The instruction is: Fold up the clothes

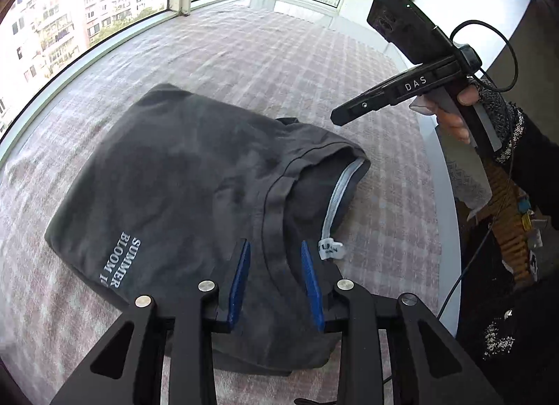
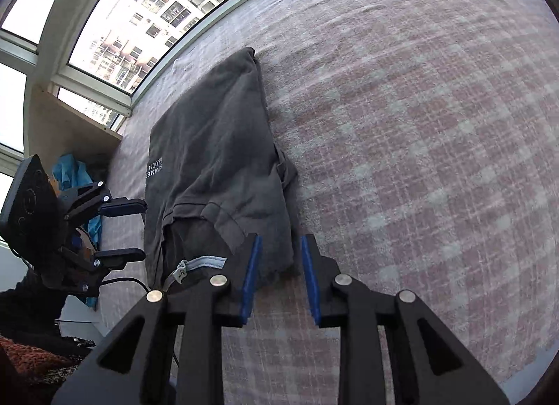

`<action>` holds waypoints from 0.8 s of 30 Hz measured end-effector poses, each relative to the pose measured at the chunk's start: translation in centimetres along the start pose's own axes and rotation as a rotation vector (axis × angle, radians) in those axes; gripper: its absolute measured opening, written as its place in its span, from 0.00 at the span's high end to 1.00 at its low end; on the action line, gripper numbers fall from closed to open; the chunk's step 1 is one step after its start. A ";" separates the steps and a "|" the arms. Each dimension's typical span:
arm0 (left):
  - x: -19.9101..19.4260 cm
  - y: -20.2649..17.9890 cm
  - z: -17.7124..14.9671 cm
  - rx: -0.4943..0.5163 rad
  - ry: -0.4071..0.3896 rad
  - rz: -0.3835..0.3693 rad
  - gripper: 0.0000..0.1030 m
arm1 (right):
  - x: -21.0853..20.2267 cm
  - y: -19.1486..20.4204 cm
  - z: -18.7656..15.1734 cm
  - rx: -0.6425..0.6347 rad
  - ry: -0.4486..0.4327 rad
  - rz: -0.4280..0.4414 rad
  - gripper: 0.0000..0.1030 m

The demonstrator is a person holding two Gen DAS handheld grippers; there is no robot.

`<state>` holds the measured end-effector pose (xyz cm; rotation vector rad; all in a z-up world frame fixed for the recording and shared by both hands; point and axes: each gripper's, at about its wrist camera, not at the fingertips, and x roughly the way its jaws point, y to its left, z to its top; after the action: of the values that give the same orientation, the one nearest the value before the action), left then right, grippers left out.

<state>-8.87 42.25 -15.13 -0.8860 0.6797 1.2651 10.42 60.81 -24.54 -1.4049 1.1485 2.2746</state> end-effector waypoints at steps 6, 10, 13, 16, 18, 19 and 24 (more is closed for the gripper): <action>5.8 -6.7 6.8 0.254 0.001 0.055 0.50 | -2.8 -2.5 -3.1 0.097 -0.053 -0.042 0.76; 10.4 -10.1 7.2 0.431 0.066 0.150 0.46 | -4.4 -3.0 -4.0 0.102 -0.092 -0.042 0.76; 11.4 -8.6 7.3 0.366 0.102 0.136 0.73 | -4.7 -2.1 -3.9 0.049 -0.114 -0.038 0.76; 8.5 -4.6 8.0 0.155 0.057 0.011 0.91 | -3.8 -0.5 -2.9 -0.034 -0.117 -0.049 0.76; 5.9 -2.1 8.2 0.057 0.012 0.004 0.92 | -2.8 0.7 -2.1 -0.085 -0.116 -0.052 0.76; 4.6 -1.1 8.2 0.024 -0.007 -0.019 0.92 | -2.2 1.2 -1.6 -0.109 -0.108 -0.050 0.76; 2.8 1.2 7.7 -0.003 -0.017 -0.013 0.94 | 0.1 1.7 -0.1 -0.144 -0.090 -0.032 0.76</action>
<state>-9.78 50.40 -13.78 -0.8798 0.6580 1.2615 9.53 59.56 -23.77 -1.3442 0.9460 2.4130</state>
